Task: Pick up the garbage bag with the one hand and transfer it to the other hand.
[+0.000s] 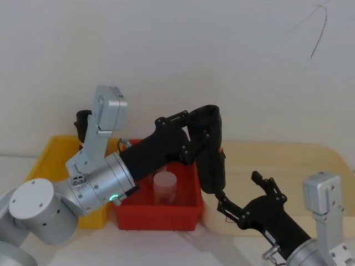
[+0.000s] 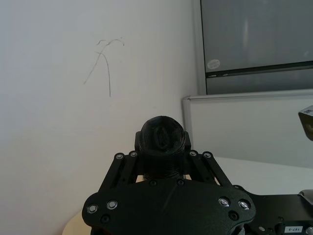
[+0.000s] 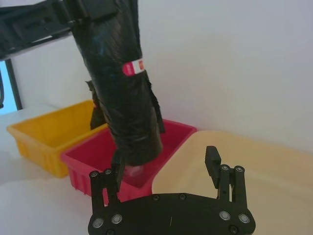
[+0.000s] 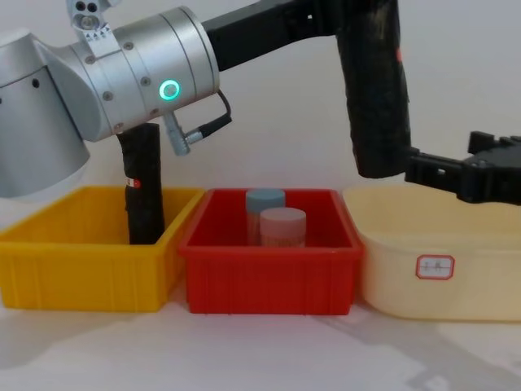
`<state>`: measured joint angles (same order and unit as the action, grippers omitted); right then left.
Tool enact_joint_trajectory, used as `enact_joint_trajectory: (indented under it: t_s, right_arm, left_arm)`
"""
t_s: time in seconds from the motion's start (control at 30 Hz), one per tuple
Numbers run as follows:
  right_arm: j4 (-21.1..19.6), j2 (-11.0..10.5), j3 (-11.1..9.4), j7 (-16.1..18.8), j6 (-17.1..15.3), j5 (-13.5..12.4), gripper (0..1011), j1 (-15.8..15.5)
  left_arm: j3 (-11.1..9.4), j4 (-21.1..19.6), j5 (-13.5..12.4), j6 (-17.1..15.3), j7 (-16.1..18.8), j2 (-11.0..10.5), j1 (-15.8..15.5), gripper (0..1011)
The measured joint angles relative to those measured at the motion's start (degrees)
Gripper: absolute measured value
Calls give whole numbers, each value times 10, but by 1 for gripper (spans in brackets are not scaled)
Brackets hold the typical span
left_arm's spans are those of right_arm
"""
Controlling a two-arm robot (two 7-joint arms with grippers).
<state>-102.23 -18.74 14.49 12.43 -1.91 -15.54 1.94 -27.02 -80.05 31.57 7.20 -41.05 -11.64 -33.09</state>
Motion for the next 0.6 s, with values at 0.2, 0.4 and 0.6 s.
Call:
enact_joint_trajectory:
  t_s: [0.2, 0.4, 0.6]
  right_arm:
    - [6, 4, 5, 9, -2, 2, 1000, 12]
    - [13, 9, 11, 20, -5, 5, 1000, 26]
    - [20, 13, 16, 28, -9, 6, 1000, 40]
  left_arm:
    - [-1, 0, 1, 0, -2, 1, 0, 377]
    - [-1, 1, 2, -1, -3, 1, -1, 377]
    - [-2, 1, 2, -1, -3, 1, -1, 377]
